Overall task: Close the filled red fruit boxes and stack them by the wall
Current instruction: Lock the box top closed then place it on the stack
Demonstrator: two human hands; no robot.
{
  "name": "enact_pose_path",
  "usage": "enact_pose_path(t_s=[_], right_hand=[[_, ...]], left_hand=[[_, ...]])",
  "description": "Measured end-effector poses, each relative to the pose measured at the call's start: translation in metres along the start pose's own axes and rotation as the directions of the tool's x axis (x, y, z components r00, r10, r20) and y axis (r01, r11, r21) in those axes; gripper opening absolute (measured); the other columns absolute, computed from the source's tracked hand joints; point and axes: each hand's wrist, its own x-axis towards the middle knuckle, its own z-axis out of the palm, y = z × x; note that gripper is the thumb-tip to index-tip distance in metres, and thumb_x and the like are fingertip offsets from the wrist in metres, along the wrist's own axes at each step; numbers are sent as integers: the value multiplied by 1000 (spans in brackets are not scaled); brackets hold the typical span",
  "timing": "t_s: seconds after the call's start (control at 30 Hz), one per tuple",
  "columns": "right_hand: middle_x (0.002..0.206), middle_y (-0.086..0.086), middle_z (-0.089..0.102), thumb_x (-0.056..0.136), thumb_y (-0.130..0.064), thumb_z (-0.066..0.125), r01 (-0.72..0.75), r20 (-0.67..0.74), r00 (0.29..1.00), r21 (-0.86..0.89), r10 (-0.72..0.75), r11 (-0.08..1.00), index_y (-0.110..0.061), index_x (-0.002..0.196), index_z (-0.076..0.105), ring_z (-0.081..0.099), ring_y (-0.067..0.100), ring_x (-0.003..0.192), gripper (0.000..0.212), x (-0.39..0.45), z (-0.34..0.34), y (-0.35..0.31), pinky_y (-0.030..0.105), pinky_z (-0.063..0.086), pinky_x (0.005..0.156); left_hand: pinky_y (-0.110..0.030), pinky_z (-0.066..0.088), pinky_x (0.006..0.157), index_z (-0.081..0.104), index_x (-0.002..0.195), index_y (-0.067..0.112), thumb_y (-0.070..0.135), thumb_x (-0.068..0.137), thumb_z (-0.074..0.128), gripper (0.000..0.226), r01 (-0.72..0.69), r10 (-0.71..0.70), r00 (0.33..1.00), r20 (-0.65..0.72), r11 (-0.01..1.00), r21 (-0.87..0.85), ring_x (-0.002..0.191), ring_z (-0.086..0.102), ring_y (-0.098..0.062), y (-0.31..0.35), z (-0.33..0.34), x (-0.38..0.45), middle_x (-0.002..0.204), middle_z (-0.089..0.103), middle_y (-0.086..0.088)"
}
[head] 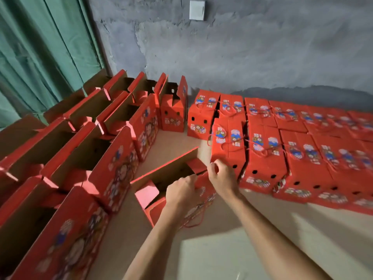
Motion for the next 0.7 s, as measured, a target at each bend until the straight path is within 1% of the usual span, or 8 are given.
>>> enact_pose_path(t_s=[0.07,0.13,0.3,0.4,0.47,0.57,0.63,0.7], right_hand=[[52,-1,49,97,-16,60,-6,-79,997,14,7,1000,-23,61,37,45,23,49,43,-34,-16,5,32,32,50],[48,-9,39,97,-15,58,-36,-123,992,36,40,999,-28,57,33,37,15,44,49,-61,-35,18,29,26,47],[45,-6,43,98,-20,52,-75,-229,969,63,88,995,-20,54,38,40,15,41,46,-111,-93,60,32,29,45],[45,-3,45,98,-15,52,-125,-298,945,46,133,991,-17,53,42,43,17,41,46,-137,-136,92,29,29,44],[45,-7,44,97,-17,50,-164,-344,925,25,163,986,-21,53,40,43,13,40,45,-156,-170,118,26,29,43],[46,-3,49,98,-14,52,-206,-406,893,11,193,978,-16,53,48,47,15,41,45,-183,-221,156,28,34,42],[47,-8,48,97,-23,47,-211,-441,876,12,194,978,-20,55,48,45,6,40,42,-201,-251,175,22,30,41],[48,-12,45,96,-30,42,-203,-464,866,13,186,979,-24,57,47,42,-1,41,40,-217,-277,192,17,25,43]], left_hand=[[-33,44,68,61,111,28,50,88,61,32,-75,75,997,5,997,10,97,69,-27,5,5,-22,100,73,1],[-34,49,70,62,115,31,50,90,61,32,-154,154,988,17,988,20,96,70,-26,16,12,-41,101,74,2],[-37,58,71,62,112,30,43,93,62,24,-323,323,945,49,946,-19,87,70,-25,69,32,-76,94,74,4],[-32,54,68,64,114,31,41,93,61,24,-424,426,903,59,905,-35,87,69,-24,116,49,-93,95,74,4],[-30,49,64,66,112,30,39,93,61,22,-494,496,866,63,868,-53,86,69,-23,154,62,-104,96,74,5],[-27,48,65,69,114,29,35,93,62,23,-582,586,808,55,809,-79,87,69,-20,212,81,-121,100,75,7],[-27,57,70,71,117,27,34,94,64,25,-625,631,774,51,775,-95,85,70,-17,244,95,-132,101,75,8],[-35,60,77,70,121,27,39,96,62,29,-655,659,748,70,752,-77,90,70,-17,272,107,-142,104,75,7]])
